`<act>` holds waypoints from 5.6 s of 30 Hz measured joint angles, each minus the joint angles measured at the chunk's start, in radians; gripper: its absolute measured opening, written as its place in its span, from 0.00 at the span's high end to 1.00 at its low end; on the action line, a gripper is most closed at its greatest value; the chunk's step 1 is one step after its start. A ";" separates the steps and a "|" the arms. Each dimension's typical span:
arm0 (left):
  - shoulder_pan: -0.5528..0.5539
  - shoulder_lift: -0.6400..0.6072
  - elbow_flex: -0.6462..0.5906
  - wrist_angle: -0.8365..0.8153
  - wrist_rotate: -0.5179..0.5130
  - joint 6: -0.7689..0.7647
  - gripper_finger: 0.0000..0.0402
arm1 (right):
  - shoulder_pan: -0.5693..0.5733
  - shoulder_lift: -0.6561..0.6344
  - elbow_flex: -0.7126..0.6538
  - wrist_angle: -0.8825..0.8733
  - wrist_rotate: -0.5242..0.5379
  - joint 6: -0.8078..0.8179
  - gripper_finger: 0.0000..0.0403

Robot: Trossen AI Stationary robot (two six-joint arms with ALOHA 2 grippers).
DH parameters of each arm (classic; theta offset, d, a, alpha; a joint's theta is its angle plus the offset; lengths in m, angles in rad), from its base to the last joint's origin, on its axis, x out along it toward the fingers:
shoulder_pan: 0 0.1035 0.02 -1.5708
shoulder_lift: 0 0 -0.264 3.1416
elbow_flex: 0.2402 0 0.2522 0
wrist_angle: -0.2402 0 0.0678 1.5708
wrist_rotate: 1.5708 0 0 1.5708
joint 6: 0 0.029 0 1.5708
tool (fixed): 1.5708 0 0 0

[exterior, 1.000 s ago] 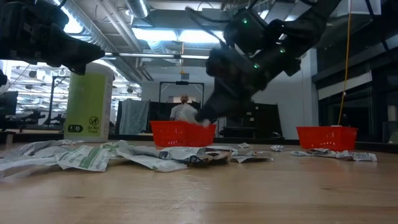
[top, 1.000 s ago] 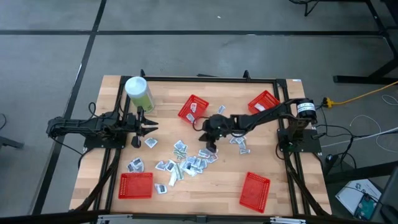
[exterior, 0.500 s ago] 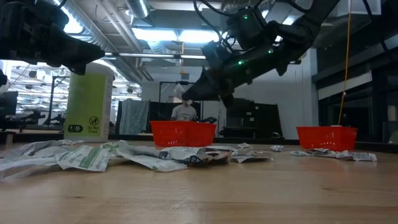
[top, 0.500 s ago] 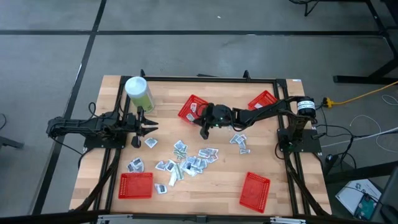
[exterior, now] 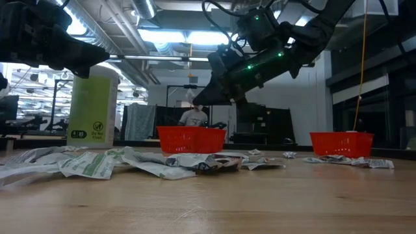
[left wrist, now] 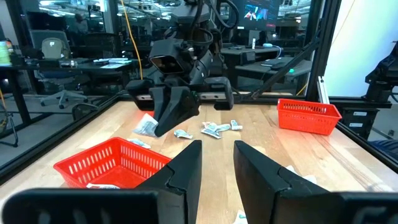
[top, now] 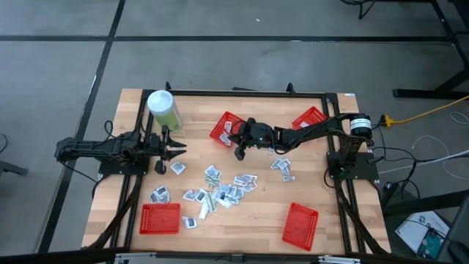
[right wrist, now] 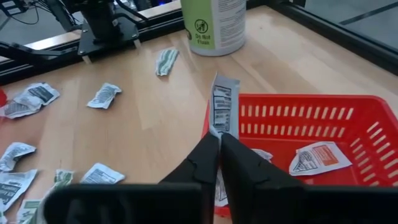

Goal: Pick & Place First Aid Supplies
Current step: Put the orange ointment pack into the red container

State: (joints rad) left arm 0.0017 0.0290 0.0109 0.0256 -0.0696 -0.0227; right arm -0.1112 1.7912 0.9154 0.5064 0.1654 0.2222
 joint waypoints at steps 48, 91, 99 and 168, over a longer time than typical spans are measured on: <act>0.000 0.000 0.000 0.000 0.000 0.000 0.78 | 0.165 -0.002 0.001 -0.257 0.000 -0.054 0.64; 0.000 0.000 0.000 0.000 0.000 0.000 0.78 | 0.279 -0.151 0.001 -0.646 -0.054 -0.153 0.64; 0.000 0.000 0.000 0.000 0.000 0.000 0.78 | 0.279 -0.151 0.001 -0.647 -0.024 0.048 0.64; 0.000 0.000 0.000 0.000 -0.016 0.000 0.78 | -0.197 -0.167 0.001 -0.763 0.059 0.878 0.64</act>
State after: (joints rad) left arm 0.0017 0.0290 0.0108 0.0254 -0.0853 -0.0227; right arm -0.3086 1.6241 0.9161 -0.2563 0.2244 1.1003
